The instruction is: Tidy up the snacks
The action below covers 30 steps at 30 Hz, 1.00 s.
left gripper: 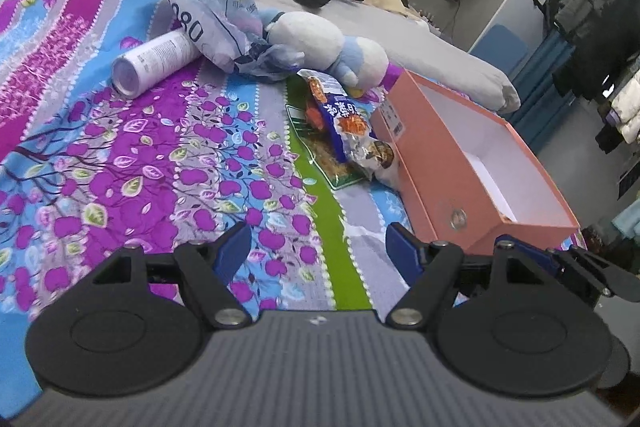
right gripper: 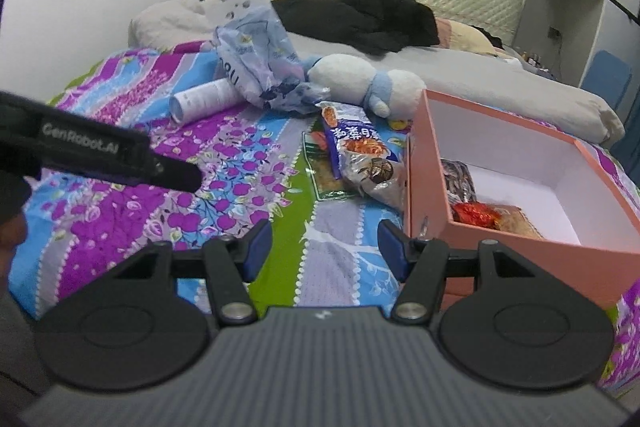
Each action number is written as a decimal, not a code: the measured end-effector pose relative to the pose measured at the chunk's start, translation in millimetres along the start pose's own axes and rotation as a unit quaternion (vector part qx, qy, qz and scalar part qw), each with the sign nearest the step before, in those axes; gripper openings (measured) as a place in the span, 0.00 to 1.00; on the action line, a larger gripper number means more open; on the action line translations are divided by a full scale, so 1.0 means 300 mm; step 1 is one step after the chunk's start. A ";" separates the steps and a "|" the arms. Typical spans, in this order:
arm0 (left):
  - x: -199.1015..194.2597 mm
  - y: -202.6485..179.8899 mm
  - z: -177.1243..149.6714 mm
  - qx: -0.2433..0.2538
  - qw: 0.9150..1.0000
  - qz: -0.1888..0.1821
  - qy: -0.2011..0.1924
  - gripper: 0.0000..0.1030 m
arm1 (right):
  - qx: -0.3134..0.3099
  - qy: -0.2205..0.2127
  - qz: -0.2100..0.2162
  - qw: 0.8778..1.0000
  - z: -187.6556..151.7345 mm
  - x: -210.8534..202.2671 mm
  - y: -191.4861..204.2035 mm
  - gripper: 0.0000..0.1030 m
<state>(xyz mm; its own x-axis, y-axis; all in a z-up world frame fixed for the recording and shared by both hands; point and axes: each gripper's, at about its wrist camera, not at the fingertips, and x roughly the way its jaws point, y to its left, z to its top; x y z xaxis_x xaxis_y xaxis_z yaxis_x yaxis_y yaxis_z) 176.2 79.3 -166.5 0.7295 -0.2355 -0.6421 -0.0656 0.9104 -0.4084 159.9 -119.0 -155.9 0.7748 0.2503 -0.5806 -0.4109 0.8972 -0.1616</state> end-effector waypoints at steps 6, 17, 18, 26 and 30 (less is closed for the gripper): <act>0.181 0.086 0.072 -0.036 0.999 -0.013 0.003 0.59 | -0.025 0.007 -0.018 0.999 0.023 0.140 0.012 0.57; 0.521 0.187 0.242 -0.088 0.994 -0.057 0.009 0.40 | -0.069 0.025 -0.061 0.995 0.065 0.435 0.024 0.49; 0.550 0.196 0.253 -0.093 0.994 -0.062 0.009 0.38 | -0.074 0.027 -0.067 0.995 0.067 0.461 0.023 0.48; 0.773 0.230 0.321 -0.134 0.985 -0.108 0.019 0.29 | -0.115 0.029 -0.111 0.987 0.070 0.609 0.015 0.48; 0.838 0.224 0.336 -0.139 0.982 -0.130 0.017 0.29 | -0.132 0.035 -0.121 0.983 0.057 0.651 0.016 0.48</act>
<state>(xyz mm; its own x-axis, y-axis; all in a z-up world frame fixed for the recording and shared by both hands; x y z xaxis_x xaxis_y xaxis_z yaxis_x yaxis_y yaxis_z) 423.7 115.6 -289.9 0.7229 -0.4642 -0.5119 -0.0663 0.6908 -0.7200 317.4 -59.5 -256.5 0.8344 0.0064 -0.5512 -0.3352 0.7996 -0.4982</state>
